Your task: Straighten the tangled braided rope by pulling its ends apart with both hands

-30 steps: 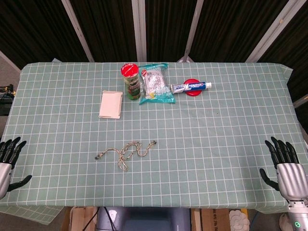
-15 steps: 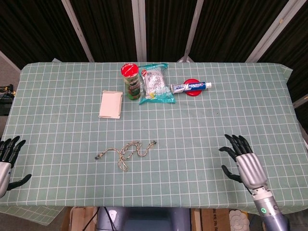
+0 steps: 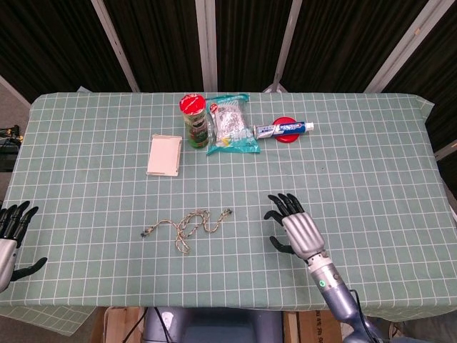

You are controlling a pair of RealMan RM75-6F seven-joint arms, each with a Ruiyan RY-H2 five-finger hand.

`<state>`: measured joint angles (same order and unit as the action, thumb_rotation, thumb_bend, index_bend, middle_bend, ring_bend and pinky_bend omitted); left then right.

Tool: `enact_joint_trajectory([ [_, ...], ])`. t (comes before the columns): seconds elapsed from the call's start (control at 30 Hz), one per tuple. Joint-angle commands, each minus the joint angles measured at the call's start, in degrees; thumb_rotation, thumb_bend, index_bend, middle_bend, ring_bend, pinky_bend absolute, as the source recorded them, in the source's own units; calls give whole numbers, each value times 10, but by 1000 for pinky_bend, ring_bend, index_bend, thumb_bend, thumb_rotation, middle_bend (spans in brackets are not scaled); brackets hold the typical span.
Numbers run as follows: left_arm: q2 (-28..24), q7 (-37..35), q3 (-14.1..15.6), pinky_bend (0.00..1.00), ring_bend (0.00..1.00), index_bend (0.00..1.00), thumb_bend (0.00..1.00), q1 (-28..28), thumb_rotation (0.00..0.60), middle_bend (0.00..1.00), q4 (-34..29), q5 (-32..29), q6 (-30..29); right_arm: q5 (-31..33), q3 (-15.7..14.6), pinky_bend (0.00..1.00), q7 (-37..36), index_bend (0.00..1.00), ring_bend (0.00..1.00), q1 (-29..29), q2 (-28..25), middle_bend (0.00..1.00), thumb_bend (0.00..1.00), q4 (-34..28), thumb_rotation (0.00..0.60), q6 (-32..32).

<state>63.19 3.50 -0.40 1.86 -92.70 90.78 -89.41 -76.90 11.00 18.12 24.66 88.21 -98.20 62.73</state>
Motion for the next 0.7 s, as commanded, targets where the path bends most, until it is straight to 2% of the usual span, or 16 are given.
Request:
enact_joint_trajectory([
  [0.03, -1, -1, -1, 0, 0, 48, 36, 1, 600, 0, 0, -3, 2, 32, 21, 0, 22, 401, 0, 27, 32, 131, 359, 28, 600, -17],
  [0.2, 0, -3, -2, 0, 0, 48, 36, 2, 600, 0, 0, -7, 6, 63, 41, 0, 29, 431, 0, 55, 68, 141, 359, 50, 600, -25],
  [0.7, 0, -7, -4, 0, 0, 48, 36, 7, 600, 0, -2, -16, 16, 133, 64, 0, 62, 442, 0, 127, 159, 143, 379, 134, 600, -48],
])
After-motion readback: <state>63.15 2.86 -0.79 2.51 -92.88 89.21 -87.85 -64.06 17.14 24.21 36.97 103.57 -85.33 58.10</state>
